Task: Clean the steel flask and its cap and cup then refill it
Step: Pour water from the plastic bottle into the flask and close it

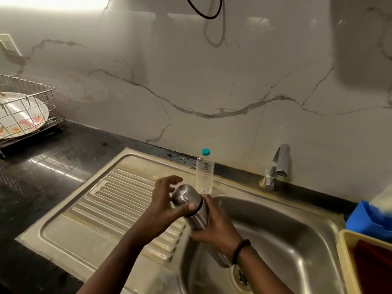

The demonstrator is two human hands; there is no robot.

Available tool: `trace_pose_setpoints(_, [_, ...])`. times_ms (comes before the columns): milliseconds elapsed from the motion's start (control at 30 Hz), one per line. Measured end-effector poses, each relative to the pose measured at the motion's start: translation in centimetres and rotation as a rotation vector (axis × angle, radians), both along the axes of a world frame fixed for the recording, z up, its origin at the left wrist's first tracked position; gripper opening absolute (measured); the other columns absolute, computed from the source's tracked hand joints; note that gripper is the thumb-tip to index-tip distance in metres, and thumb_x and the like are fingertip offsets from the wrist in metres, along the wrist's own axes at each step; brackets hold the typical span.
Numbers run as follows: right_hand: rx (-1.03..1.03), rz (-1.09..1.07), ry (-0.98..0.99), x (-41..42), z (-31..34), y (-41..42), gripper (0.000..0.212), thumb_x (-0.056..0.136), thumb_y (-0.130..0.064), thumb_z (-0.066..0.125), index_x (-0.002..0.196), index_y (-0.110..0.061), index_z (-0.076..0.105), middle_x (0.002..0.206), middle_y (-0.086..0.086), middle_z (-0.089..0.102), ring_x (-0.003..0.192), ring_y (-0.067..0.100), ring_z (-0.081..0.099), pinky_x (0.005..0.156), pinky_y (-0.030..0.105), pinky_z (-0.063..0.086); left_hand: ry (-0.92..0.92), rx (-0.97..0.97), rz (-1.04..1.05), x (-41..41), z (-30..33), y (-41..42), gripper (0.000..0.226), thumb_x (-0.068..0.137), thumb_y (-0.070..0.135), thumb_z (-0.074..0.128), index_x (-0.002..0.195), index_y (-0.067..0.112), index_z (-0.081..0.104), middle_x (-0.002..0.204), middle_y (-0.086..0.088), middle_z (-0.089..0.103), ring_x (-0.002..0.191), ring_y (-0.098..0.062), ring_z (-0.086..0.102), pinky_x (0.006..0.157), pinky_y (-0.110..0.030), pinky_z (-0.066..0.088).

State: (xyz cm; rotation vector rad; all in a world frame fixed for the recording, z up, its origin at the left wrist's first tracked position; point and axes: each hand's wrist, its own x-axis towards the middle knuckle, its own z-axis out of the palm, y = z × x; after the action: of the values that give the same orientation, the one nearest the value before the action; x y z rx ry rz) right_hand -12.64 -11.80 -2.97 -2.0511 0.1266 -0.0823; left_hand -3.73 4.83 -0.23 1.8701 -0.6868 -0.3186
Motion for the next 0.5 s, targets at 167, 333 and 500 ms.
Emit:
trace_pose_setpoints(167, [0.029,-0.01,0.013,0.2,0.0,0.0,0.072,0.07,-0.019,0.08,0.124,-0.043,0.039,0.121,-0.017,0.051,0.108,0.004,0.055,0.082,0.022,0.053,0.037,-0.236,-0.015,-0.3,0.7,-0.4,0.061,0.071,0.039,0.08,0.124,0.026,0.053,0.121,0.001,0.058,0.112,-0.018,0.061,0.088,-0.036,0.059])
trace_pose_setpoints(333, [0.03,-0.018,0.009,0.3,0.4,-0.1,0.071,0.072,-0.02,0.081,0.122,-0.044,0.037,0.119,-0.02,0.05,0.107,0.001,0.053,0.077,0.016,0.049,0.192,-0.12,-0.013,-0.5,0.9,-1.0,0.089,0.062,0.058,0.08,0.136,0.039,0.034,0.14,0.008,0.037,0.13,-0.016,0.044,0.102,-0.039,0.051])
trace_pose_setpoints(500, [0.028,-0.029,-0.001,0.2,0.9,0.0,0.069,0.072,-0.023,0.082,0.12,-0.044,0.037,0.115,-0.022,0.05,0.103,0.0,0.055,0.075,0.016,0.051,0.146,-0.217,0.013,-0.8,0.7,-1.5,0.07,0.071,0.038,0.089,0.122,0.024,0.044,0.119,-0.002,0.055,0.101,-0.015,0.063,0.082,-0.029,0.057])
